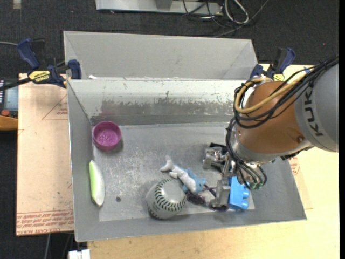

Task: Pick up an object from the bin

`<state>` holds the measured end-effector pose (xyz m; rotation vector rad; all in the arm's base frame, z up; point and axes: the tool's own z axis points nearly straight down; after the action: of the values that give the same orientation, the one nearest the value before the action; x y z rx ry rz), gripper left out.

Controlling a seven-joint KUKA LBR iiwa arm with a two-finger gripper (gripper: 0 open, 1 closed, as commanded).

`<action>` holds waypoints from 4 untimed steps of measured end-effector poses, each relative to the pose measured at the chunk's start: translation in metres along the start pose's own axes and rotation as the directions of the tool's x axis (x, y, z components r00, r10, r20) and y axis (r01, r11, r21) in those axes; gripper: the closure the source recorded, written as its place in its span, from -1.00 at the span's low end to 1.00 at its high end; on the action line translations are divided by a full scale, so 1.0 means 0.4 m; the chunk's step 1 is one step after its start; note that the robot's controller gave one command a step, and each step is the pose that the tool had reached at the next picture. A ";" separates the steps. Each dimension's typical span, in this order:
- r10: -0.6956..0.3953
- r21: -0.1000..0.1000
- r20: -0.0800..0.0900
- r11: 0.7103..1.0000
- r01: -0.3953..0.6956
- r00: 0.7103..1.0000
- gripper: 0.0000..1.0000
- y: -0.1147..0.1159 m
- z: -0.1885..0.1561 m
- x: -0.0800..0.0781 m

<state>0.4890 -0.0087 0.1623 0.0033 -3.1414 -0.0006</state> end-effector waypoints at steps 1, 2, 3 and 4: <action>0.000 0.000 0.000 1.000 0.000 1.000 -1.00 0.000 0.000 0.000; -0.001 -0.001 -0.002 1.000 0.001 1.000 -1.00 0.024 0.057 0.014; 0.033 -0.001 0.000 0.999 -0.033 0.999 -1.00 0.012 0.105 0.005; 0.134 -0.002 -0.001 0.991 -0.134 0.991 -1.00 -0.029 0.161 -0.004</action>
Offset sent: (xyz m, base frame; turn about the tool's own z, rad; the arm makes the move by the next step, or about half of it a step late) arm -0.0053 0.0087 -0.0217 0.0005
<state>0.4905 -0.0203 0.0978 -0.2069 -3.1333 -0.0044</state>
